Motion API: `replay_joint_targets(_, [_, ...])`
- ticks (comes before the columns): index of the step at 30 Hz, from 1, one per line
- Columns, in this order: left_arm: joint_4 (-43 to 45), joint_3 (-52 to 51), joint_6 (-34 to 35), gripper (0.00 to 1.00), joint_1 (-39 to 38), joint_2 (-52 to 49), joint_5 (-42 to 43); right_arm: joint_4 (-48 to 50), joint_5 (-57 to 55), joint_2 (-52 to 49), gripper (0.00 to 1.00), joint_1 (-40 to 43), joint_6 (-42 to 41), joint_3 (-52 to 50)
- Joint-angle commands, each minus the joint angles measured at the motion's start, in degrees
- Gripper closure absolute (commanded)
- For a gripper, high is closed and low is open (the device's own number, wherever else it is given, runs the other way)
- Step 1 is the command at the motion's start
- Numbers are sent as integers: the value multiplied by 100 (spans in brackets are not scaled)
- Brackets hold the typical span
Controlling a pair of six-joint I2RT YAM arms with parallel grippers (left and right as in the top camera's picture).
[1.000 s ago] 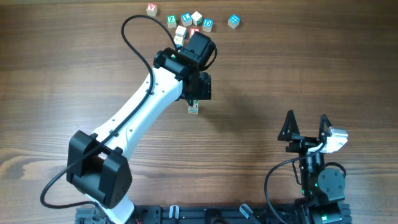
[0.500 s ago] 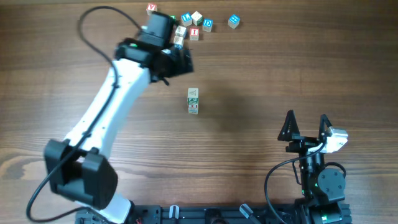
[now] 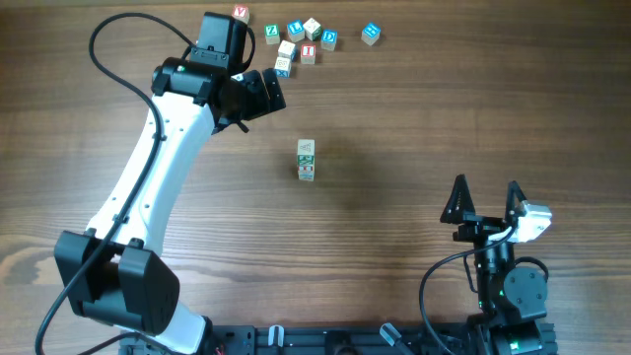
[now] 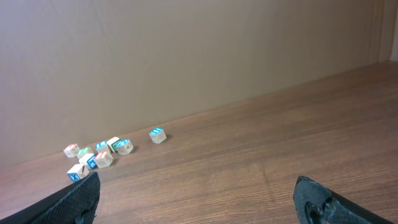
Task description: Form a tower
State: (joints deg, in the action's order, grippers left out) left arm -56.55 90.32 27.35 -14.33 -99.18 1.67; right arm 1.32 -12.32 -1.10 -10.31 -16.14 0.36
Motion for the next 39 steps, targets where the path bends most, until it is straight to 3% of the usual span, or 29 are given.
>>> replay_joint_targets(1, [-2,-33,13,0,-2,83,87,26,-79,31,0,24,96,-7])
replay_joint_targets(9, [-2,-33,13,0,-2,72,87,26,-79,28,0,24,98,-7])
replay_joint_targets(13, [-9,-33,11,0,-2,531,85,26,-79,31,0,24,98,-7])
replay_joint_targets(17, [-448,-33,9,0,-2,1818,74,26,-79,28,0,24,96,-7])
replay_joint_targets(29, [-1655,-33,11,0,334,6240,-1147,26,-79,31,0,24,98,-7])
replay_joint_targets(39, [-2299,-525,15,0,861,8642,-1163,26,-79,31,0,24,98,-7])
